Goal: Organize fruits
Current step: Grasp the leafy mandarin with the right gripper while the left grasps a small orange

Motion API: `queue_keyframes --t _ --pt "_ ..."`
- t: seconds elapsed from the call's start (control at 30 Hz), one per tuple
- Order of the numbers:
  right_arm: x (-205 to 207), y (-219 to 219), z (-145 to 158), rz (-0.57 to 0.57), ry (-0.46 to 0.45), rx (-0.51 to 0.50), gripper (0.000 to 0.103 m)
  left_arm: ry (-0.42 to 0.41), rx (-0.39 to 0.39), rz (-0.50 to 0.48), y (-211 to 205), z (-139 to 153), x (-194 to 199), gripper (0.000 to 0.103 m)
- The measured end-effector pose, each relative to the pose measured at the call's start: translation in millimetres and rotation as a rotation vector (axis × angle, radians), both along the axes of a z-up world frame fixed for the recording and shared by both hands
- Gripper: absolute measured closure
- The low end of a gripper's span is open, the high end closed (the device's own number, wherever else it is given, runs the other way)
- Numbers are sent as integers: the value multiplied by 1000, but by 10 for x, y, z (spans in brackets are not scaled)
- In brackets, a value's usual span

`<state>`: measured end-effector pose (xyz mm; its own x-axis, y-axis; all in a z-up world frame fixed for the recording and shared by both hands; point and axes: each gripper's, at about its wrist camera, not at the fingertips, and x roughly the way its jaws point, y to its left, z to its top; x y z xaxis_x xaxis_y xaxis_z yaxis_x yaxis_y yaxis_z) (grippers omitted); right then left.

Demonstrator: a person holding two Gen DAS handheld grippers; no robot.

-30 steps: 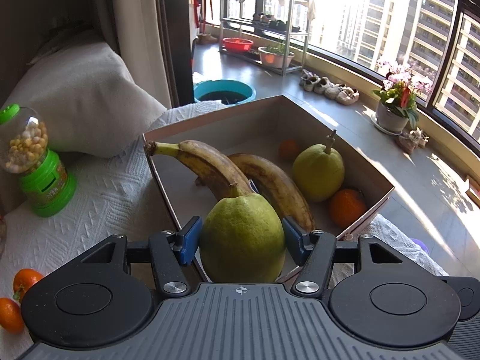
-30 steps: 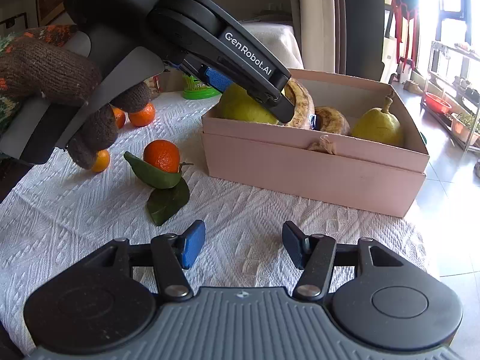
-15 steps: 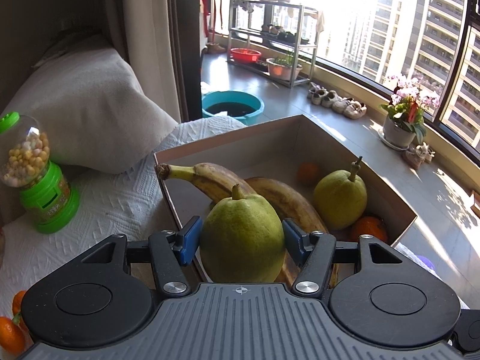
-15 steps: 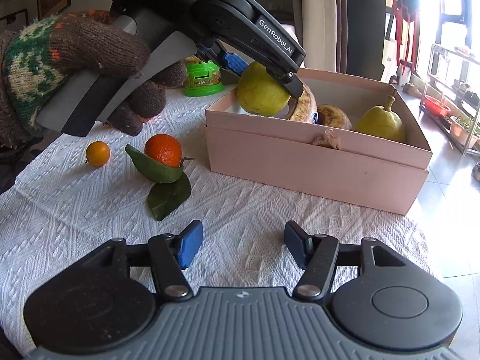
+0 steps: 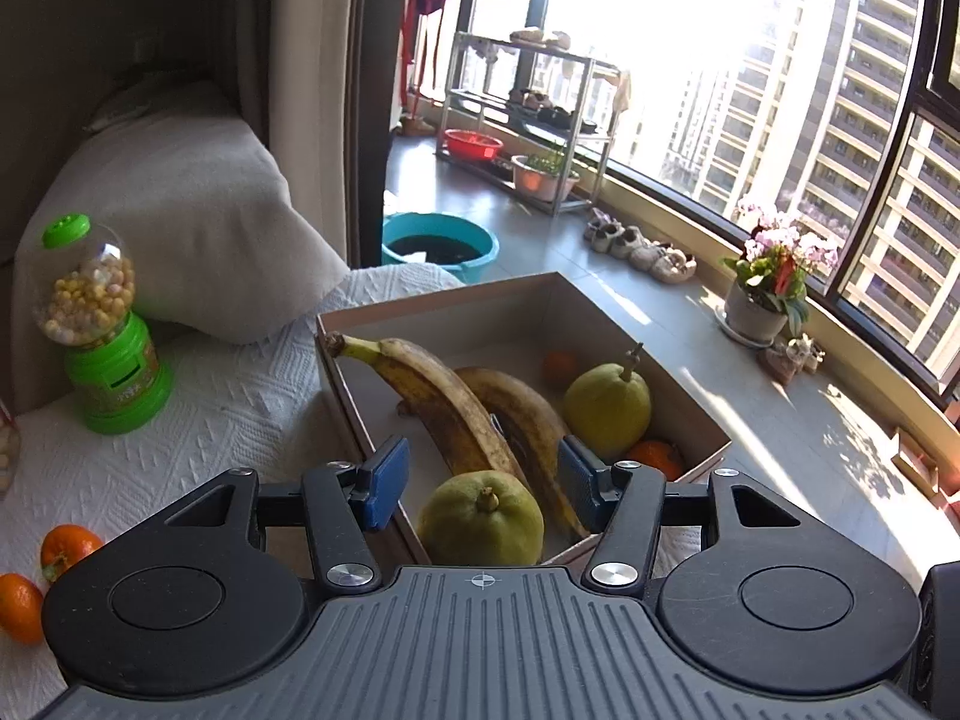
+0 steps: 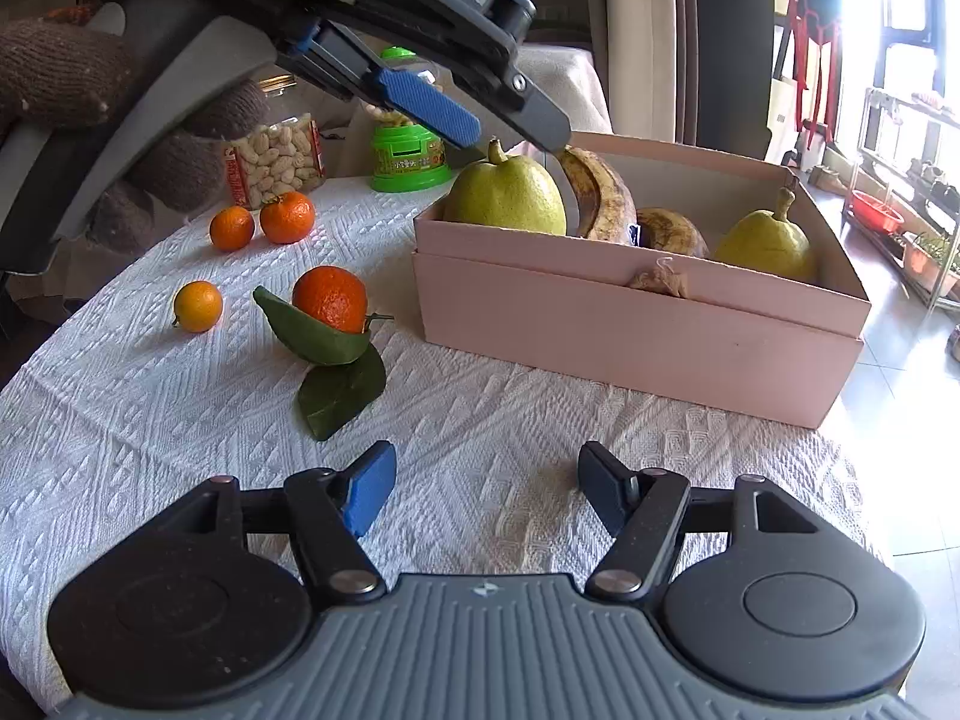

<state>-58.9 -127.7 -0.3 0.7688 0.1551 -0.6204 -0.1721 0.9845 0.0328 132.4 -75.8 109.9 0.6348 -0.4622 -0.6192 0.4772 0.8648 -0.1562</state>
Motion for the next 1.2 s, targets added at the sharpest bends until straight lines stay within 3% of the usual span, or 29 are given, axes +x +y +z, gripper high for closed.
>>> queue_keyframes --t 0.2,0.43,0.6,0.93,1.2 --pt "1 -18 -9 -19 -2 3 35 -82 -58 139 600 78 -296 43" --pt "27 68 -25 -21 1 -48 33 -44 -15 353 1389 -208 -593 43" --pt "76 142 -17 -29 8 -55 33 40 27 337 1548 -519 -772 43" --pt "37 436 103 27 -30 -65 33 5 115 314 1345 -772 -1001 47" --pt "195 745 373 92 -123 -66 36 19 75 320 1360 -835 -1031 50"
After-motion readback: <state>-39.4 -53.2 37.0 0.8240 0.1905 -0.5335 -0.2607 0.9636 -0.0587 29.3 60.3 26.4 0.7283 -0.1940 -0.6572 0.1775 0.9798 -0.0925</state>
